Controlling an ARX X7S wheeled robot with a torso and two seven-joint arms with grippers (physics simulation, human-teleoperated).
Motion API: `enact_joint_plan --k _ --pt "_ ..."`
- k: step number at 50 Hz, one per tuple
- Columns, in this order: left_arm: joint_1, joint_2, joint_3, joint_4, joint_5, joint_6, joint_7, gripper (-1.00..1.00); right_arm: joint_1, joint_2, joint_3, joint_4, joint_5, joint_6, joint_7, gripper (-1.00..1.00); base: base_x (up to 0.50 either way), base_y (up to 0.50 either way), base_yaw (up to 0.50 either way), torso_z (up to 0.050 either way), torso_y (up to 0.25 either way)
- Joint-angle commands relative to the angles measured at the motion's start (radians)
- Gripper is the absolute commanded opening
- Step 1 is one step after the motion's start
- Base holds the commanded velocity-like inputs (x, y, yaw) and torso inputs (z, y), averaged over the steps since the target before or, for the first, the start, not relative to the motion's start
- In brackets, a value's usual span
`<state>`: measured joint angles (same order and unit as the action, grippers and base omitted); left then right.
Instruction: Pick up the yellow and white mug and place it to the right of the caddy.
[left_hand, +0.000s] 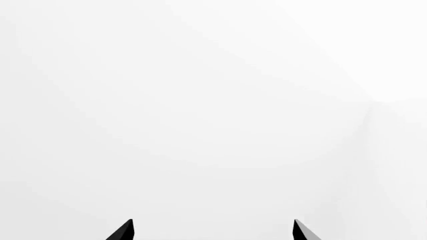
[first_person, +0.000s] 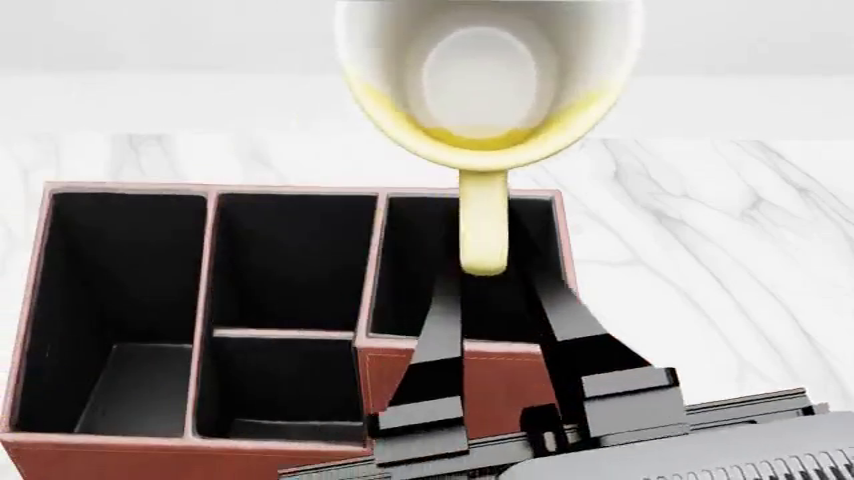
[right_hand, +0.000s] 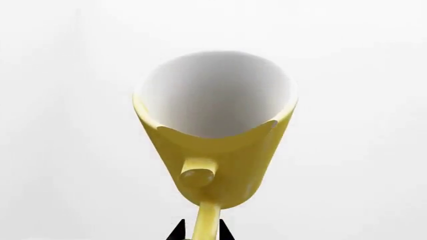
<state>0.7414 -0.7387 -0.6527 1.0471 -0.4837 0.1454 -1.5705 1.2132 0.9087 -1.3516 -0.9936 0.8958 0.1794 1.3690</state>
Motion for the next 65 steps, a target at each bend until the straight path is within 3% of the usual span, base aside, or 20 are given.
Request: enact_joint_plan --k 1,16,32,65 --pt "-0.003 -0.004 0.003 0.0 -0.001 -0.002 0.0 1.0 -0.021 0.066 0.046 0.038 -0.006 -0.062 0.016 -1.0 0.0 0.0 0.0 0.0 0.0" --pt "0.009 0.004 -0.004 0.0 0.0 0.008 0.0 1.0 -0.096 0.088 0.057 0.195 0.019 -0.171 -0.037 -1.0 0.0 0.0 0.0 0.0 0.001" --pt "0.004 0.005 -0.002 0.0 -0.003 0.004 0.0 1.0 -0.164 0.233 0.107 0.244 0.052 -0.288 0.034 -1.0 0.0 0.0 0.0 0.0 0.0" --pt "0.039 0.024 -0.018 0.0 0.005 0.031 0.0 1.0 -0.286 0.202 0.064 0.525 0.161 -0.363 -0.13 -1.0 0.0 0.0 0.0 0.0 0.001"
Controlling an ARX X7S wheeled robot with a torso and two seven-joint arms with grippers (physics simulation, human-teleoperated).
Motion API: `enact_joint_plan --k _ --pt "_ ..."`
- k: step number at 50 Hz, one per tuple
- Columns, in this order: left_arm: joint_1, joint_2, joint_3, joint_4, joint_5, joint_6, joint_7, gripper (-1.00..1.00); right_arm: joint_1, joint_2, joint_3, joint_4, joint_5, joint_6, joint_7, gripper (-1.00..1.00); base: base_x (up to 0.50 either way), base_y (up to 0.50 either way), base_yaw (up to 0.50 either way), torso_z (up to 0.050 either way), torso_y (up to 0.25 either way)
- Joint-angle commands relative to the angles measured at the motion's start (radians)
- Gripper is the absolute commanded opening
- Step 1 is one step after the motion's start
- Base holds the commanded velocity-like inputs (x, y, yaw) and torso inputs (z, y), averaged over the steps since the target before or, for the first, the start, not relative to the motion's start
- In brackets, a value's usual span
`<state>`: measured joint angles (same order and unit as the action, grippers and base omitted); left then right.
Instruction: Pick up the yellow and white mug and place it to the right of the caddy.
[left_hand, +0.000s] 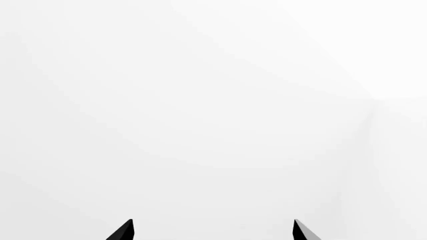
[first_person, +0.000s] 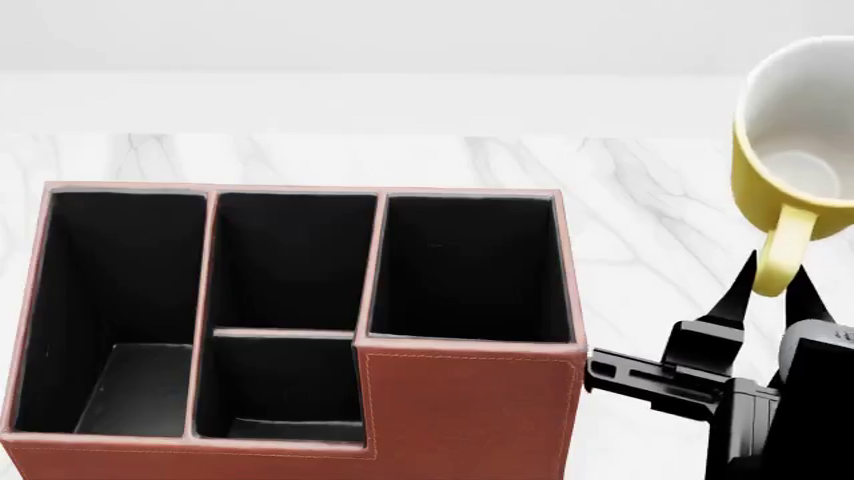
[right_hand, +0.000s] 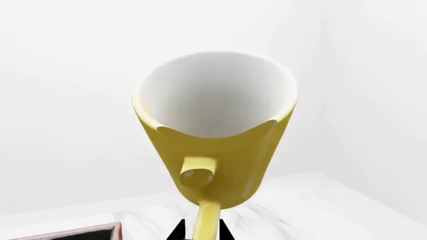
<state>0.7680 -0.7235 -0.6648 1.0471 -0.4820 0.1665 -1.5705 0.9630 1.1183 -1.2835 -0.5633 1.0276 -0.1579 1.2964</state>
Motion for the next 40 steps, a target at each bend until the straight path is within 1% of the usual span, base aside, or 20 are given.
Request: enact_joint_plan --k 1,10,17,40 --pt "0.01 0.01 -0.004 0.0 0.004 0.007 0.0 1.0 -0.05 -0.013 -0.011 0.122 0.044 -0.032 -0.075 -1.0 0.0 0.0 0.0 0.0 0.0" --pt "-0.001 0.006 0.002 0.0 0.002 -0.004 0.0 1.0 -0.088 -0.058 -0.018 0.239 0.078 -0.068 -0.146 -1.0 0.0 0.0 0.0 0.0 0.0" --pt "-0.015 0.0 0.009 0.0 -0.001 -0.019 0.0 1.0 -0.101 -0.117 -0.022 0.342 0.11 -0.075 -0.204 -1.0 0.0 0.0 0.0 0.0 0.001" --pt "-0.004 0.0 -0.002 0.0 -0.003 -0.007 0.0 1.0 -0.15 -0.155 -0.012 0.466 0.178 -0.11 -0.275 -1.0 0.0 0.0 0.0 0.0 0.0"
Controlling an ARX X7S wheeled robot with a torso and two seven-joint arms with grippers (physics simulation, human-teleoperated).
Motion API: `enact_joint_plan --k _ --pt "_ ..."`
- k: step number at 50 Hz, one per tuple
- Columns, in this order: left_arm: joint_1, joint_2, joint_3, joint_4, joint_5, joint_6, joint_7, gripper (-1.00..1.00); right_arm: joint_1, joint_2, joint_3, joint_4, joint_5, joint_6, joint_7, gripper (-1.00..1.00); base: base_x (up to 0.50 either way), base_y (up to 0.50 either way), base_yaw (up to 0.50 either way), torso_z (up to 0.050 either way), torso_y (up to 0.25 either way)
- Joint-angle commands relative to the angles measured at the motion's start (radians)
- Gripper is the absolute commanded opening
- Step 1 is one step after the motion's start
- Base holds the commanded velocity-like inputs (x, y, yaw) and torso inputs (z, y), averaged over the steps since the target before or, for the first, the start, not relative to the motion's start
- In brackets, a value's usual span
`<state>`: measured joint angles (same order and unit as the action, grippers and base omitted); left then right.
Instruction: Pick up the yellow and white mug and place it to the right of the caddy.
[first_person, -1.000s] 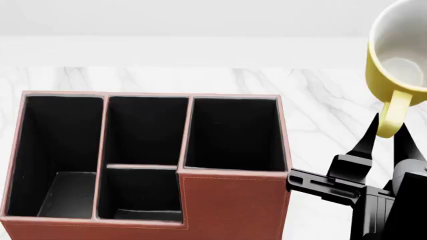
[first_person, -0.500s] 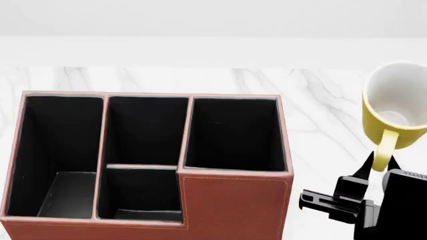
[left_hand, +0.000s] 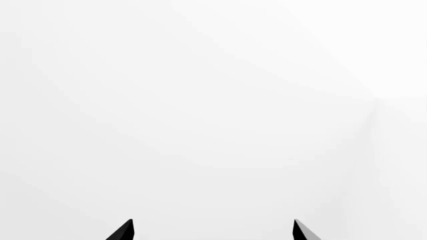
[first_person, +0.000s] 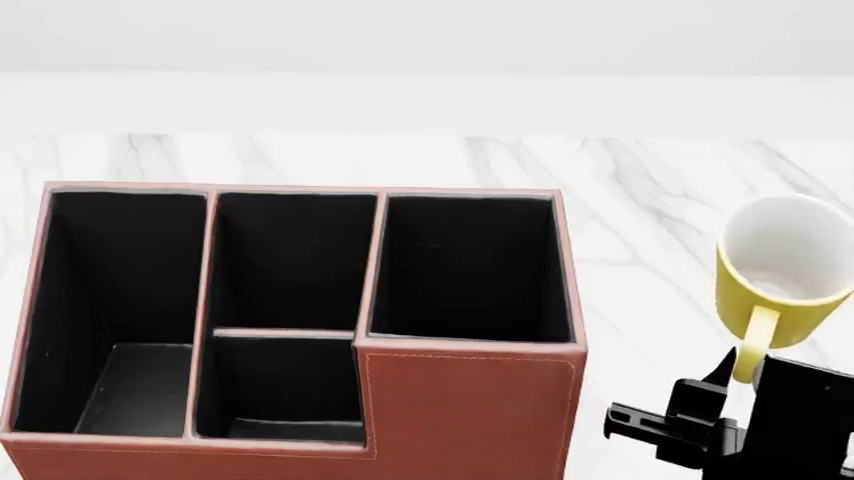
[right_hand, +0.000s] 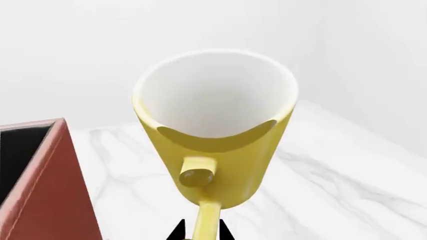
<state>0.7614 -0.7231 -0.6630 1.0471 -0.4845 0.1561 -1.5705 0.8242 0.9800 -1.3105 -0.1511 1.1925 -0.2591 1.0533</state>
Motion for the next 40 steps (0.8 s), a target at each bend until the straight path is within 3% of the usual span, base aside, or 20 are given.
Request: enact_joint_plan --k 1,40 --pt "0.002 0.0 -0.003 0.0 0.001 0.003 0.0 1.0 -0.012 -0.019 0.015 0.056 0.015 -0.009 -0.034 -1.0 0.0 0.0 0.0 0.0 0.0" --pt "0.014 0.008 -0.005 0.0 0.002 0.016 0.0 1.0 -0.054 -0.09 0.001 0.197 0.063 0.018 -0.115 -1.0 0.0 0.0 0.0 0.0 0.001"
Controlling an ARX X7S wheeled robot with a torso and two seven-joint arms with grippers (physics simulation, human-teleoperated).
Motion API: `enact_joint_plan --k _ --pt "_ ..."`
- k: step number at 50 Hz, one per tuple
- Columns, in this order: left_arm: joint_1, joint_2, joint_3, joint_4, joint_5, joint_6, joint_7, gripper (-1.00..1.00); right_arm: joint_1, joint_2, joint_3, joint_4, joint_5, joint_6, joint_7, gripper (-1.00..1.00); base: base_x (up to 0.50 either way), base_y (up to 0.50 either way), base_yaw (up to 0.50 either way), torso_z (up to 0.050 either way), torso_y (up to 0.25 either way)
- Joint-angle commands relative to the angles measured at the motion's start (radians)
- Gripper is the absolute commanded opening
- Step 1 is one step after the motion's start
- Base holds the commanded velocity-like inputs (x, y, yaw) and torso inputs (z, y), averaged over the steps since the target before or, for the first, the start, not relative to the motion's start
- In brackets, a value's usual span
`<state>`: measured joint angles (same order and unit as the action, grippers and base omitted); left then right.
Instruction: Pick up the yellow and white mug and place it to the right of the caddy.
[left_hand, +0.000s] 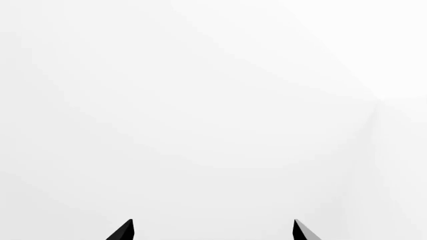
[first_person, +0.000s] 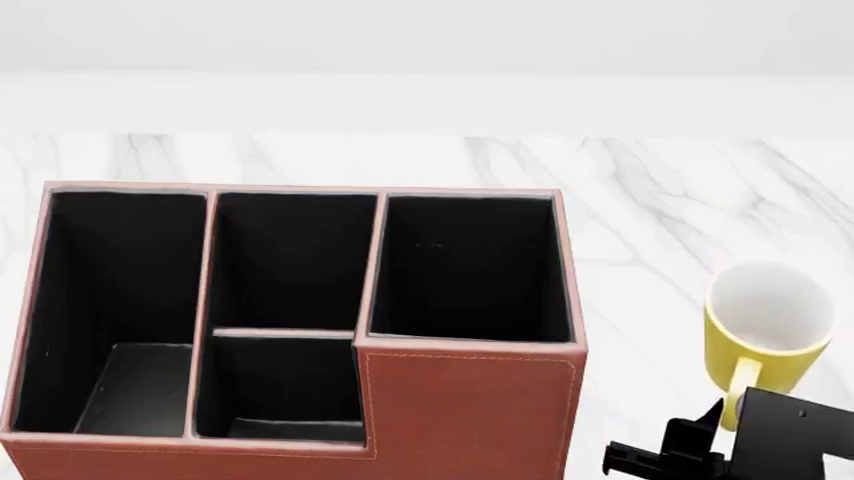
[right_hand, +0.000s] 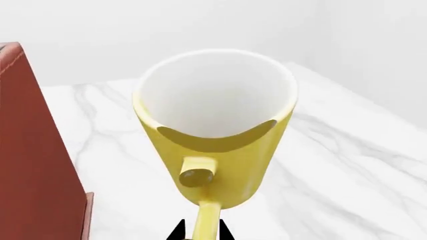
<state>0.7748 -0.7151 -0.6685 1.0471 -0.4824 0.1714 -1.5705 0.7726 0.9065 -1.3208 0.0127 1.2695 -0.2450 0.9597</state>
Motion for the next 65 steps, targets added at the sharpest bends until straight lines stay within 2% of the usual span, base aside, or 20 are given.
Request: enact_joint_plan --k 1,26,65 --pt "0.001 0.0 0.0 0.0 0.0 0.001 0.0 1.0 -0.002 -0.018 0.011 0.036 -0.014 0.005 -0.022 -1.0 0.0 0.0 0.0 0.0 0.0" --pt "0.008 0.001 -0.005 0.0 0.003 0.01 0.0 1.0 -0.059 -0.133 0.012 0.262 -0.05 -0.08 -0.173 -1.0 0.0 0.0 0.0 0.0 0.0" --pt "-0.007 -0.005 0.005 0.0 -0.001 -0.005 0.0 1.0 -0.145 -0.256 0.038 0.498 -0.068 -0.215 -0.373 -1.0 0.0 0.0 0.0 0.0 0.001"
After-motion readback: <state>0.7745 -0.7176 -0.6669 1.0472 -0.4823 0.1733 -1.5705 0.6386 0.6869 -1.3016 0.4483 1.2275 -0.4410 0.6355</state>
